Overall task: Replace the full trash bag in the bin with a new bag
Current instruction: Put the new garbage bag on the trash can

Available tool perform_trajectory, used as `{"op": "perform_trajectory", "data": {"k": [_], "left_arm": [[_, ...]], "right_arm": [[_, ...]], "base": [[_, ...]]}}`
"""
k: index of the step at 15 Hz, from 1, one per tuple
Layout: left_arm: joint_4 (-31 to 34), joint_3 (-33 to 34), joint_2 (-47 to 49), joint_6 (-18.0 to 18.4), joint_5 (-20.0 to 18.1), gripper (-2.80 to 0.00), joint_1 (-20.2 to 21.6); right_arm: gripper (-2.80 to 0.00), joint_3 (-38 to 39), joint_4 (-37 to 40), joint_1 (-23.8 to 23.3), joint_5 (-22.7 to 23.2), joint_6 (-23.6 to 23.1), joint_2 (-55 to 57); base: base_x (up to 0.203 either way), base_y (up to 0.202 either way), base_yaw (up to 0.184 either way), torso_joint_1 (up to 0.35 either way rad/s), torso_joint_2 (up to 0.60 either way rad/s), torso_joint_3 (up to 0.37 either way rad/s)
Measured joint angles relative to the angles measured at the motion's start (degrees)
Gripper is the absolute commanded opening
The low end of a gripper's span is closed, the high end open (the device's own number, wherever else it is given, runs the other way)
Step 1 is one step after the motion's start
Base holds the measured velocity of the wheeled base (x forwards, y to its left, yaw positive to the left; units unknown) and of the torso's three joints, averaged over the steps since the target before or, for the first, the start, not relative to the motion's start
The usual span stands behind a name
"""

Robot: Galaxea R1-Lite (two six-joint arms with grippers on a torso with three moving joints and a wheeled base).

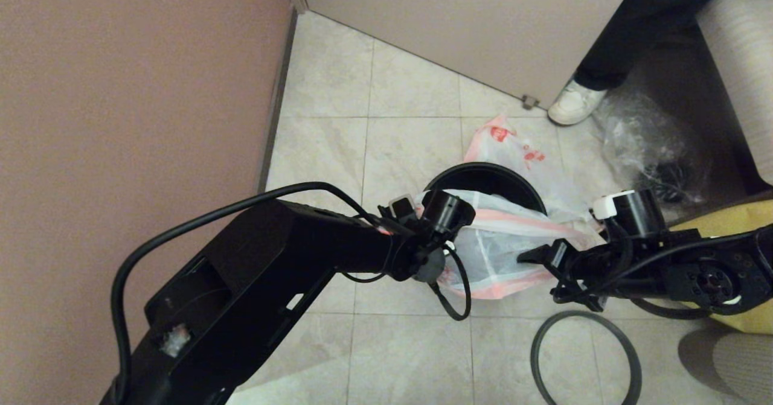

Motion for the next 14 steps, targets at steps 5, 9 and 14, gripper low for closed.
{"op": "perform_trajectory", "data": {"k": [5,9,14], "left_arm": [[0.0,0.0,-0.1,0.0,0.0,-2.8,0.1],[0.0,0.0,0.0,0.0,0.0,-2.8,0.1],[-0.1,0.0,0.2,0.0,0.1,-2.8,-0.2]], "right_arm": [[-2.8,-2.4,0.8,-0.9,-0.3,0.0,2.3],[-2.8,-1.1,3.3,-1.0,-0.3,0.2,-0.1],[-2.8,-0.5,3.8,-0.8,-0.1,-0.3,-0.1]], "base": [[0.0,0.0,0.0,0.0,0.0,0.0],[0.0,0.0,0.0,0.0,0.0,0.0],[0.0,0.0,0.0,0.0,0.0,0.0]]}}
